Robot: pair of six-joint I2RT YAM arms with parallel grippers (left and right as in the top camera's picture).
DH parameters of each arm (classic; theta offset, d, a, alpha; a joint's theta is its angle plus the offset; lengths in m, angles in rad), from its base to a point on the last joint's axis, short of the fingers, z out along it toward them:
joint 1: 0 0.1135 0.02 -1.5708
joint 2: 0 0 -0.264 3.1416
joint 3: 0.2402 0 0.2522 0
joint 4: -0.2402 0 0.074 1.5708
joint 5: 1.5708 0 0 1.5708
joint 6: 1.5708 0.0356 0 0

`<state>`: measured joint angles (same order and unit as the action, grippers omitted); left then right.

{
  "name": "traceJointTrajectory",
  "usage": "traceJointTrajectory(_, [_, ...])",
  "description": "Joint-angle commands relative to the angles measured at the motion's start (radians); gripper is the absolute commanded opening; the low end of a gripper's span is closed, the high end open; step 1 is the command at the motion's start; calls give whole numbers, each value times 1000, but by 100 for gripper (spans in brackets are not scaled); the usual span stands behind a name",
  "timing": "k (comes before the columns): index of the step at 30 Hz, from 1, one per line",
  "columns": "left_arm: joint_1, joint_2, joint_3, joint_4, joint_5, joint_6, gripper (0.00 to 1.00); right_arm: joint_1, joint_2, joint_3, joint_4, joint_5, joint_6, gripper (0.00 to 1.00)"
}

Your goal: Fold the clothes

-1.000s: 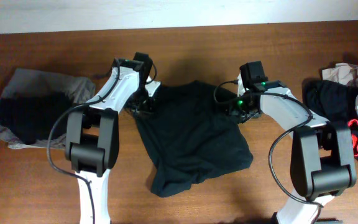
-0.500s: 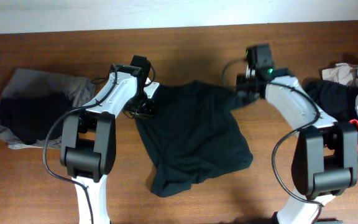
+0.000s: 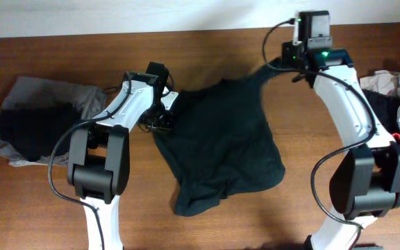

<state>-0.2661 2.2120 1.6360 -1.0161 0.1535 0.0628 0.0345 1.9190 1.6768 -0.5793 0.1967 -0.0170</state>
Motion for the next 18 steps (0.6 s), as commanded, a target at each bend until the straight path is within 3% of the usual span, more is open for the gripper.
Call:
traceJointTrajectory(1, [4,80,-68,-12,-19,-11,34,-37,18,10,-49,12,-13,54])
traceJointTrajectory(6, [4,80,-68,-5,-19,-10,36,-29,10,10,-180,-93,-1,64])
traceJointTrajectory(14, [5,78,-20,-18,-19,-10,36,17,-3,10,-495,-302,64,64])
traceJointTrajectory(18, [5,76,92,-82,-19,-10,37,67,-3,10,-660,-321,80,55])
